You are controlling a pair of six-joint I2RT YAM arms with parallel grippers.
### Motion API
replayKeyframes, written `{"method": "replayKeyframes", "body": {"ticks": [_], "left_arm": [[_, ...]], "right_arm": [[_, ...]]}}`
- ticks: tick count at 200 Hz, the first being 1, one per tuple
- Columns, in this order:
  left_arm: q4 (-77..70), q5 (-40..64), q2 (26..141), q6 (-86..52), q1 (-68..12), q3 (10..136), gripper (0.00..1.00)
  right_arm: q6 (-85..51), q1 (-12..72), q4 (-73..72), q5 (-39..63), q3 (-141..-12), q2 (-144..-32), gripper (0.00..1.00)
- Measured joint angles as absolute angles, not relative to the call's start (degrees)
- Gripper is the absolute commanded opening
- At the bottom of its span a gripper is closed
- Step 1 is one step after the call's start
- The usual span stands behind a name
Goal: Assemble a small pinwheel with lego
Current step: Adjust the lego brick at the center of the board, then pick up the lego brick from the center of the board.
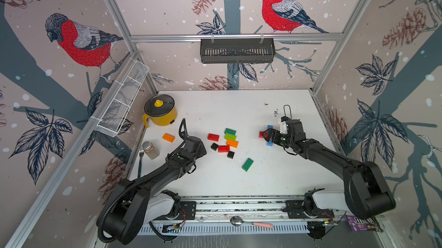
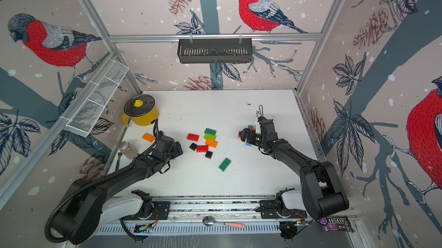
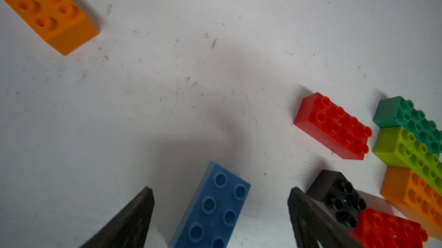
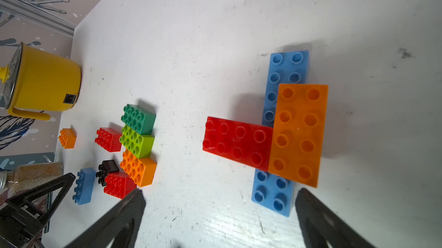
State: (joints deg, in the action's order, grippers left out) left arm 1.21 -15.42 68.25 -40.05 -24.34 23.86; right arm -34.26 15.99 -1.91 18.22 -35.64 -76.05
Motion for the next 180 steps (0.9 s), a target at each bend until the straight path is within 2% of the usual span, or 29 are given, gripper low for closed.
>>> {"method": "replayKeyframes", "body": {"ticks": [65, 85, 141, 180], "left_arm": [[4.01, -10.2, 67.83, -42.92, -26.17, 22.83, 0.77], [4.16, -10.98, 66.35, -44.56, -28.23, 21.21, 0.7], [0.25, -18.28, 68.25, -49.43, -31.29, 19.27, 0.54], [-1.1, -23.59, 68.64, -53.21, -34.7, 17.87, 0.53]], "right_arm": [[-34.11, 15.18, -0.36, 19.53, -35.55, -75.75, 0.99], [-34.11, 15.2, -0.45, 20.18, -35.33, -75.96, 0.99], [-34.11, 15.25, -0.47, 22.31, -34.65, -76.01, 0.99], [-34.09, 15.35, -0.49, 23.16, -33.71, -74.17, 0.99]]}}
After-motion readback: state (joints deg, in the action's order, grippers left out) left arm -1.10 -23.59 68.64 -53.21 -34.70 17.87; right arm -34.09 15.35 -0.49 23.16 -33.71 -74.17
